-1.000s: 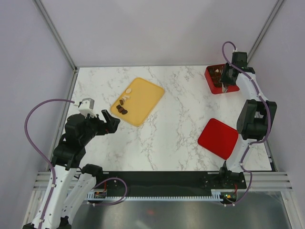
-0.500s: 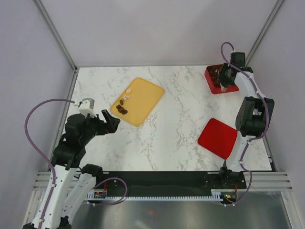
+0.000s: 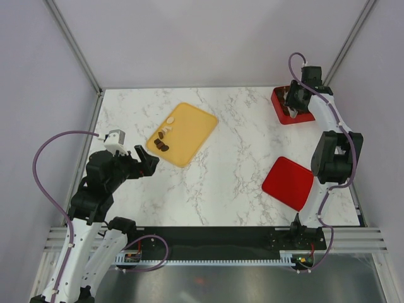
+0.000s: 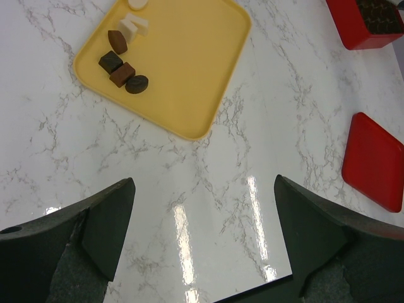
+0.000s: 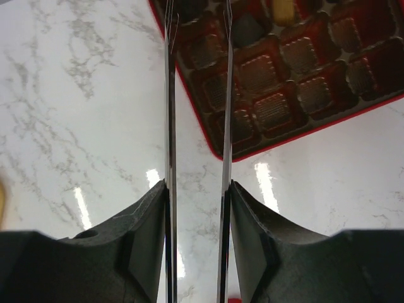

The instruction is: Pack the chocolate

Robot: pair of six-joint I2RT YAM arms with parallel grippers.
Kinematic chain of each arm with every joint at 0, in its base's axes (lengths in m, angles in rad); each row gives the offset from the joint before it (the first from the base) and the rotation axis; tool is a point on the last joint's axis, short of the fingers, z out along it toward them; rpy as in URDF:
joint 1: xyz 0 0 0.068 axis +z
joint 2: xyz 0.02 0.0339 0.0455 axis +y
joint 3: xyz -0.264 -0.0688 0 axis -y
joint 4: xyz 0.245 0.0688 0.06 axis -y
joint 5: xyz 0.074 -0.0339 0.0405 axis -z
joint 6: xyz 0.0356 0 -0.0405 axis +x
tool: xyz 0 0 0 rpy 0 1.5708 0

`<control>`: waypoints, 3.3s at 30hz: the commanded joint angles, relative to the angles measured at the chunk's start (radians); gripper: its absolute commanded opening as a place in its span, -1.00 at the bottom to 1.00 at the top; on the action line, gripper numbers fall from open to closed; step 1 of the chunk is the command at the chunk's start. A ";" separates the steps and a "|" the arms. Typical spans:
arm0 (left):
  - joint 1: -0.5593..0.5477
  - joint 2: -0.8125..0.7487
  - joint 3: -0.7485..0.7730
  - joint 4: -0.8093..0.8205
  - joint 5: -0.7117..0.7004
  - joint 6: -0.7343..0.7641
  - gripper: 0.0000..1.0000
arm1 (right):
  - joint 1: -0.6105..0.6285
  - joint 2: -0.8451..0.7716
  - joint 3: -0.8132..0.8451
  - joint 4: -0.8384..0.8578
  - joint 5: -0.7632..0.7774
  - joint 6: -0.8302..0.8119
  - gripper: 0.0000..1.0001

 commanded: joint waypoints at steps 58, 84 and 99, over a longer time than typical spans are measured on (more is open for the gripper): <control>0.004 -0.023 -0.006 0.030 -0.021 0.015 0.99 | 0.791 0.127 -0.083 0.353 -0.208 -0.227 -0.28; 0.004 -0.020 -0.006 0.031 -0.015 0.015 0.99 | 0.460 -0.365 -0.415 0.230 -0.053 -0.095 -0.37; 0.006 -0.017 -0.006 0.031 -0.015 0.015 0.99 | 0.063 -0.300 -0.323 0.141 0.056 0.013 -0.35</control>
